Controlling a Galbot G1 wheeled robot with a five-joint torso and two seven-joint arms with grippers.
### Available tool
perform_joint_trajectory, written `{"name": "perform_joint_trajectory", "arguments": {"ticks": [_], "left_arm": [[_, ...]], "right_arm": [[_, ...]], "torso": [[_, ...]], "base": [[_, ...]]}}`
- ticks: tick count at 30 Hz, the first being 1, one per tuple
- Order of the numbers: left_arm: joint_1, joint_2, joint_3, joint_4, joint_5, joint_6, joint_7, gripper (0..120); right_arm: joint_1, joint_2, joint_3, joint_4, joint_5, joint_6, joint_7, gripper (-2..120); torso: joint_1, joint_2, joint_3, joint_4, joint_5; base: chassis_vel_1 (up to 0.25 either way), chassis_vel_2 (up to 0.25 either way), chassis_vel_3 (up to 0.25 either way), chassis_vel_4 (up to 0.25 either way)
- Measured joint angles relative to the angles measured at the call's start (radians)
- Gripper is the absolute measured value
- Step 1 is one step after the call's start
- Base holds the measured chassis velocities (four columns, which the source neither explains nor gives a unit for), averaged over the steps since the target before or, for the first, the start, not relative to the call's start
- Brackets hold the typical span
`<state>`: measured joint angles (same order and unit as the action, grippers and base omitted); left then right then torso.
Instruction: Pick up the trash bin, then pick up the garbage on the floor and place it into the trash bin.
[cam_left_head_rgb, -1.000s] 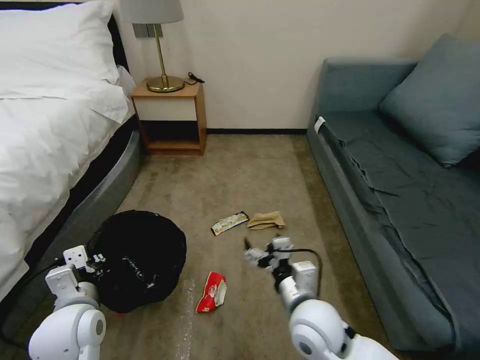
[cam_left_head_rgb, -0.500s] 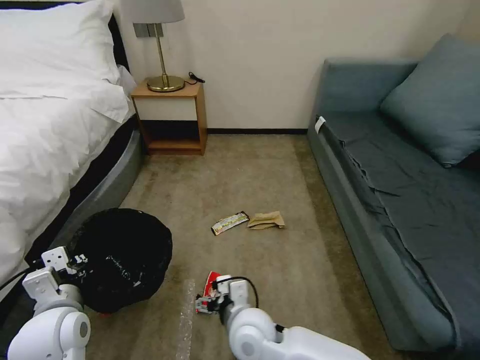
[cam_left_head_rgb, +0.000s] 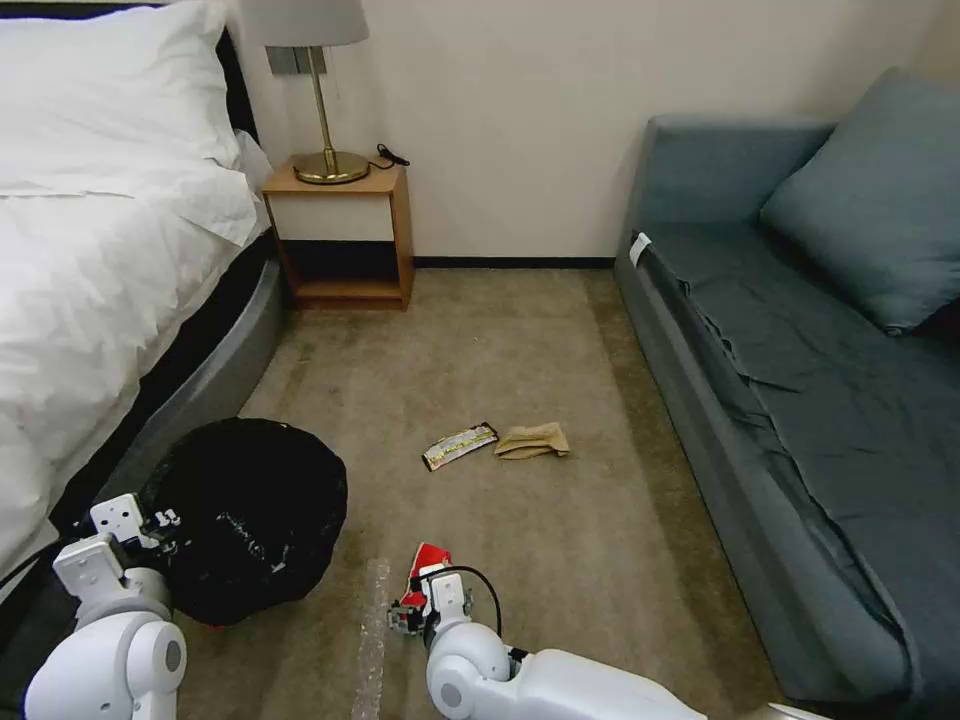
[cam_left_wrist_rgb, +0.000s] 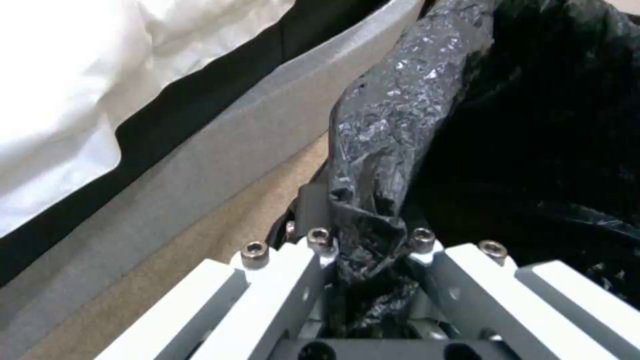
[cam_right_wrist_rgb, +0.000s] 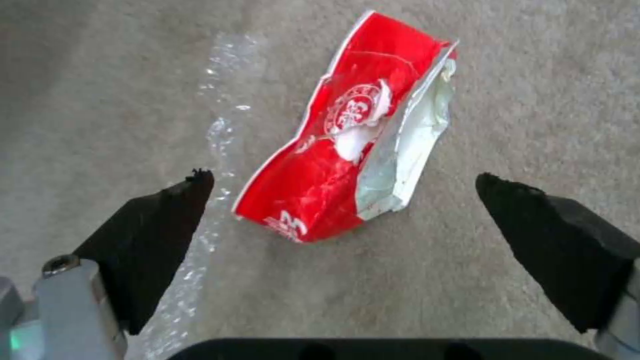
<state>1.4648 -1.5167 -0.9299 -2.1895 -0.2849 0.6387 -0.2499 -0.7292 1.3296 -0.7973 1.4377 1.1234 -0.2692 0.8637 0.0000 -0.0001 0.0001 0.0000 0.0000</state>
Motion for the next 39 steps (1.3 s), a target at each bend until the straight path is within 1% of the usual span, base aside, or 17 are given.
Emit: {"name": "perform_joint_trajectory", "arguments": {"ticks": [9,13,14,16,18,19,20,23,24,28,29,30,33,35,36,38,39], "left_arm": [[0.004,-0.004,0.004,0.000,0.003,-0.004,0.000,4],[0.004,-0.005,0.005,0.000,0.005,-0.005,0.000,4],[0.004,-0.005,0.005,0.000,0.005,-0.005,0.000,4],[0.004,-0.005,0.005,0.000,0.005,-0.005,0.000,4],[0.003,-0.005,0.005,0.000,0.006,-0.005,0.000,4],[0.002,-0.005,0.005,0.000,0.006,-0.005,0.000,4],[0.002,-0.005,0.005,0.000,0.006,-0.005,0.000,4],[0.002,-0.006,0.008,0.002,0.008,-0.005,0.000,4],[0.002,-0.006,0.008,0.002,0.008,-0.005,0.000,4],[0.000,-0.007,0.012,0.011,0.014,-0.007,0.000,4],[0.000,-0.007,0.012,0.011,0.014,-0.007,0.000,4],[0.000,-0.007,0.013,0.012,0.015,-0.008,0.000,4],[0.000,-0.007,0.014,0.014,0.016,-0.008,0.000,4],[0.000,-0.006,0.014,0.014,0.016,-0.008,0.000,4],[0.000,-0.006,0.014,0.014,0.016,-0.009,0.000,4],[0.002,-0.006,0.015,0.014,0.017,-0.009,0.000,4],[0.002,-0.006,0.015,0.014,0.017,-0.009,0.000,4]], "right_arm": [[0.007,0.035,-0.001,-0.127,-0.075,0.051,-0.046,98],[0.009,0.039,0.004,-0.156,-0.086,0.059,-0.058,93],[0.009,0.039,0.006,-0.163,-0.089,0.062,-0.061,89],[0.009,0.039,0.006,-0.165,-0.090,0.063,-0.062,88],[0.008,0.039,0.007,-0.168,-0.091,0.064,-0.064,81],[0.005,0.038,0.008,-0.171,-0.095,0.065,-0.071,71],[0.005,0.038,0.008,-0.171,-0.095,0.065,-0.071,71],[0.001,0.036,0.007,-0.174,-0.100,0.067,-0.075,60],[0.001,0.036,0.007,-0.174,-0.100,0.067,-0.075,60],[-0.004,0.032,0.004,-0.171,-0.102,0.068,-0.079,42],[-0.004,0.032,0.004,-0.171,-0.102,0.068,-0.079,42],[-0.004,0.031,0.004,-0.170,-0.103,0.068,-0.080,39],[-0.006,0.027,0.002,-0.167,-0.107,0.072,-0.087,25],[-0.006,0.027,0.001,-0.166,-0.108,0.073,-0.087,23],[-0.006,0.023,0.001,-0.159,-0.110,0.076,-0.090,16],[-0.005,0.016,0.003,-0.143,-0.110,0.079,-0.093,5],[-0.005,0.016,0.003,-0.143,-0.110,0.079,-0.093,5]], "torso": [[0.000,0.000,0.000,0.0000,0.0000],[0.000,0.000,0.000,0.0000,0.0000],[0.000,0.000,0.000,0.0000,0.0000],[0.000,0.000,0.000,0.0000,0.0000],[0.000,0.000,0.000,0.0000,0.0000],[0.000,0.000,0.000,0.0000,0.0000],[0.000,0.000,0.000,0.0000,0.0000],[0.000,0.000,0.000,0.0000,0.0000],[0.000,0.000,0.000,0.0000,0.0000],[0.000,0.000,0.000,0.0000,0.0000],[0.000,0.000,0.000,0.0000,0.0000],[0.000,0.000,0.000,0.0000,0.0000],[0.000,0.000,0.000,0.0000,0.0000],[0.000,0.000,0.000,0.0000,0.0000],[0.000,0.000,0.000,0.0000,0.0000],[0.000,0.000,0.000,0.0000,0.0000],[0.000,0.000,0.000,0.0000,0.0000]], "base": [[0.000,0.000,0.000,0.000],[0.000,0.000,0.000,0.000],[0.000,0.000,0.000,0.000],[0.000,0.000,0.000,0.000],[0.000,0.000,0.000,0.000],[0.000,0.000,0.000,0.000],[0.000,0.000,0.000,0.000],[0.000,0.000,0.000,0.000],[0.000,0.000,0.000,0.000],[0.000,0.000,0.000,0.000],[0.000,0.000,0.000,0.000],[0.000,0.000,0.000,0.000],[0.000,0.000,0.000,0.000],[0.000,0.000,0.000,0.000],[0.000,0.000,0.000,0.000],[0.000,0.000,0.000,0.000],[0.000,0.000,0.000,0.000]]}}
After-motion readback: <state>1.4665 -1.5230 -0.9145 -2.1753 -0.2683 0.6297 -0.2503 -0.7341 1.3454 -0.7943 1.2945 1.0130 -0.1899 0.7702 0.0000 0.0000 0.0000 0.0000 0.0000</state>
